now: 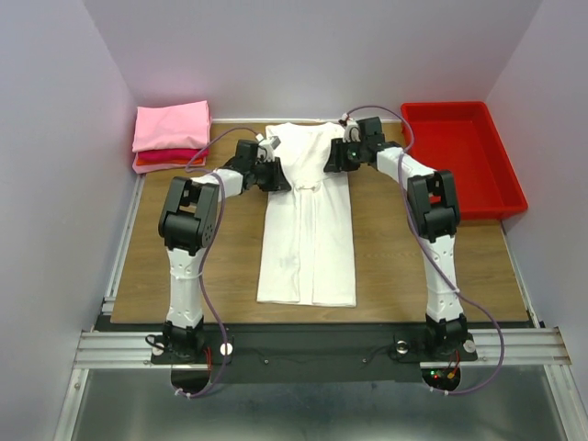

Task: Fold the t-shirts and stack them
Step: Fold the tshirt

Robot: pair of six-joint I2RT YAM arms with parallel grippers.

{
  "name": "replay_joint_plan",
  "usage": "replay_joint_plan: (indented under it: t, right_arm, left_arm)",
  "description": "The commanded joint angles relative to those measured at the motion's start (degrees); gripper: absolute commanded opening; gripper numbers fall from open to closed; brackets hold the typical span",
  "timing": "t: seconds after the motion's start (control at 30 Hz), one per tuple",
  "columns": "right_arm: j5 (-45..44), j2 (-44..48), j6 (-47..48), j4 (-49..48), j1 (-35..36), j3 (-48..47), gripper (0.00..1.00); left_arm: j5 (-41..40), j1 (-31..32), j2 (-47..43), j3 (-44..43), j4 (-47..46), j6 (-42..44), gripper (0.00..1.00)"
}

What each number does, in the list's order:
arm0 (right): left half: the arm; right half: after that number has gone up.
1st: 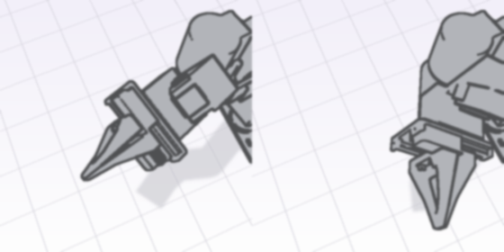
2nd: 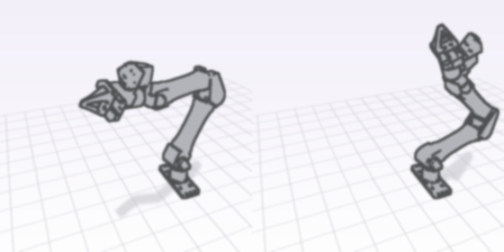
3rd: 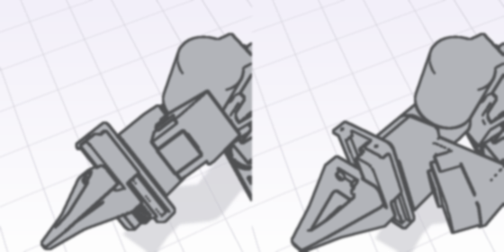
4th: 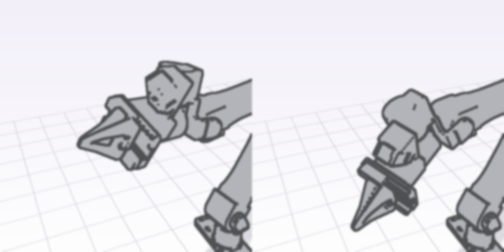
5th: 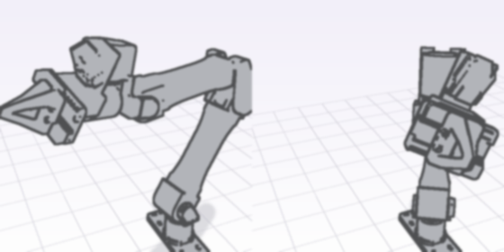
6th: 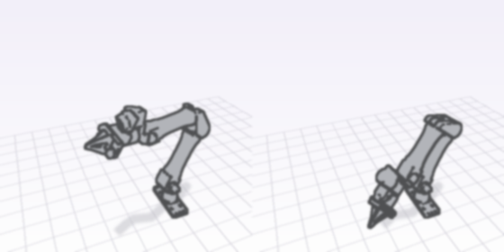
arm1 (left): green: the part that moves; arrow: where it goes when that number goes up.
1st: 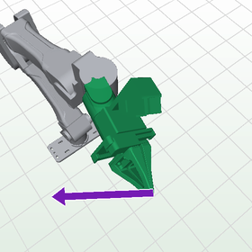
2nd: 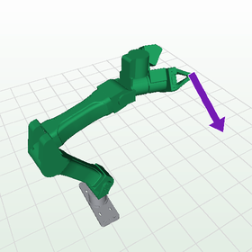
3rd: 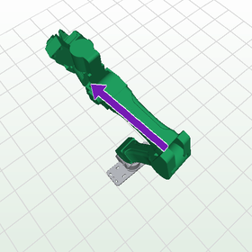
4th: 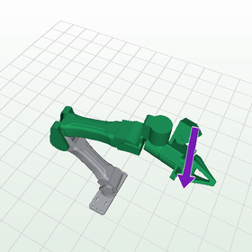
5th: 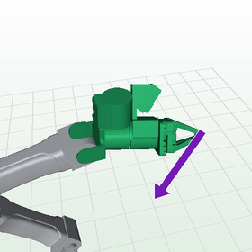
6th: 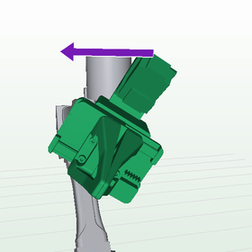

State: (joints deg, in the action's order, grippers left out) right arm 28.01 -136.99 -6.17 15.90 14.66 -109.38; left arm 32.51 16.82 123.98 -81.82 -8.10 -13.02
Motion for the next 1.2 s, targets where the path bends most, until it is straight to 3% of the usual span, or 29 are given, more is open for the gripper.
replay_joint_plan:
  t: [0.0,0.13,0.4,0.53,0.63,0.67,0.83,0.97,1.03,1.17]
  right_arm:
    - [-3.66,-3.89,1.6,-0.35,0.46,-3.37,0.52]
    - [-5.51,-6.36,2.39,-0.35,0.46,-8.28,0.53]
    - [-5.95,-6.81,3.8,-0.26,0.46,-13.31,0.56]
    - [-2.18,-0.5,4.15,-0.17,0.55,-11.91,0.63]
    - [1.95,5.4,5.46,1.4,1.08,-8.93,0.75]
    - [2.4,10.03,8.69,2.46,1.25,-8.05,0.78]
    - [0.47,23.33,20.48,10.18,3.18,1.61,0.89]
    - [-1.55,34.64,30.84,17.92,5.9,13.63,0.99]
    - [-1.55,38.53,32.36,20.92,7.22,19.09,0.99]
    - [-2.69,48.02,33.42,23.47,13.28,34.38,0.88]
  left_arm:
    - [-0.69,0.06,3.36,-4.3,-0.43,0.09,0.22]
    - [-1.93,-0.3,6.88,-10.1,3.26,2.2,0.22]
    - [-0.87,-0.82,5.93,-12.22,3.88,3.61,0.24]
    - [0.53,-0.82,-0.39,-10.74,3.88,5.28,0.35]
    - [0.97,-0.82,-9.44,-7.23,4.14,8.35,0.42]
    - [0.89,-0.65,-12.25,-5.73,3.97,9.58,0.48]
    - [-1.31,-0.82,-31.94,5.69,4.4,22.99,0.63]
    - [0.44,-1.09,-44.49,13.17,14.49,36.45,0.67]
    - [2.11,-1.17,-47.94,17.63,19.84,41.29,0.67]
    - [2.9,-0.91,-54.71,26.77,24.16,47.63,0.62]
